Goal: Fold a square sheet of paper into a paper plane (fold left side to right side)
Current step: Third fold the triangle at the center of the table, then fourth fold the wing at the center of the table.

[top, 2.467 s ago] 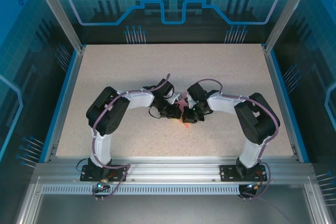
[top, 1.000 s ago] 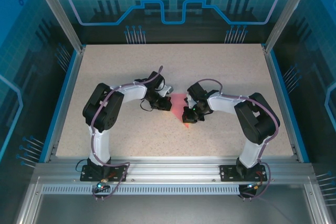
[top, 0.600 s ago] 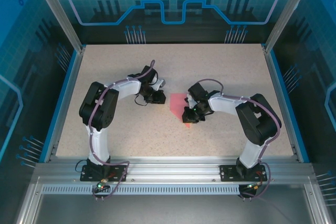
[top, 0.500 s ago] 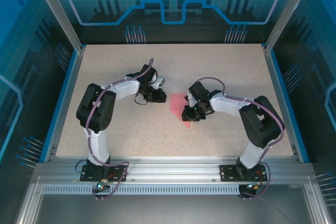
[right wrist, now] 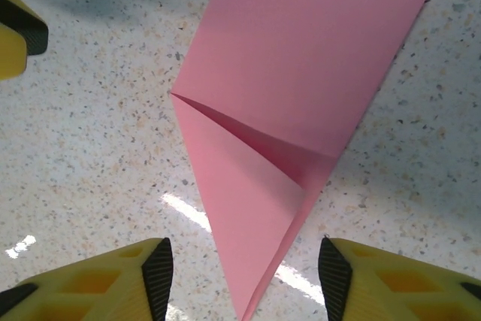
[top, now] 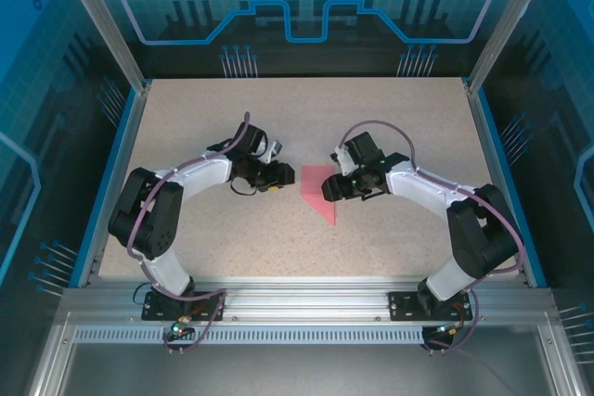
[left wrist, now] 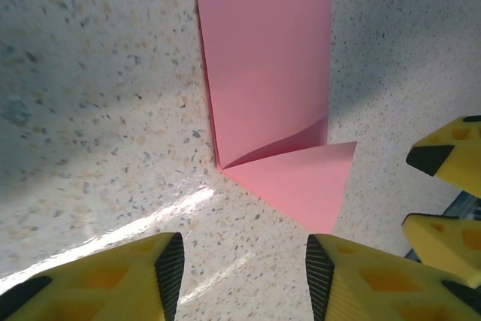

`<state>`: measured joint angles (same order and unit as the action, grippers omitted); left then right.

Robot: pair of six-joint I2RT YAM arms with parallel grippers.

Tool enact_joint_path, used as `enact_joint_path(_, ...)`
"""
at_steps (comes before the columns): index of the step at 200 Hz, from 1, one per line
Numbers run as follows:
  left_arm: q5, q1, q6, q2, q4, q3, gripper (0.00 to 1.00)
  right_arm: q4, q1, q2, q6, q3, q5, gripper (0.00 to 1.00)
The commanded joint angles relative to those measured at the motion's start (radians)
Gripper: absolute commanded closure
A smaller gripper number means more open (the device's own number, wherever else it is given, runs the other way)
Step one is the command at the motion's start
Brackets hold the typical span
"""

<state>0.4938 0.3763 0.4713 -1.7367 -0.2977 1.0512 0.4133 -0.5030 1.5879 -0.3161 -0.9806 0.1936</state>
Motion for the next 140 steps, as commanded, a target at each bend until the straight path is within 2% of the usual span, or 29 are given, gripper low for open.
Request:
enact_joint_path(1,0.077,0.011,0.093,-0.039,0.075,-0.012,0.48,-0.041,0.009,0.051,0.024,0.006,0.01,0.43)
enact_joint_path(41,0.102,0.034,0.136,-0.104,0.086,0.011,0.45,-0.066,0.013,0.124,0.002,-0.016,0.028,0.51)
enact_joint_path(56,0.097,0.041,0.148,-0.117,0.089,0.018,0.44,-0.061,0.016,0.141,-0.008,-0.022,0.022,0.64)
enact_joint_path(86,0.098,0.054,0.165,-0.139,0.097,0.028,0.44,-0.053,0.016,0.145,-0.018,-0.016,-0.001,0.83)
enact_joint_path(110,0.101,0.067,0.165,-0.154,0.092,0.042,0.44,-0.042,0.017,0.135,-0.016,-0.011,-0.025,0.89)
enact_joint_path(140,0.104,0.078,0.167,-0.172,0.091,0.062,0.44,-0.039,0.018,0.123,-0.015,-0.002,-0.034,0.89)
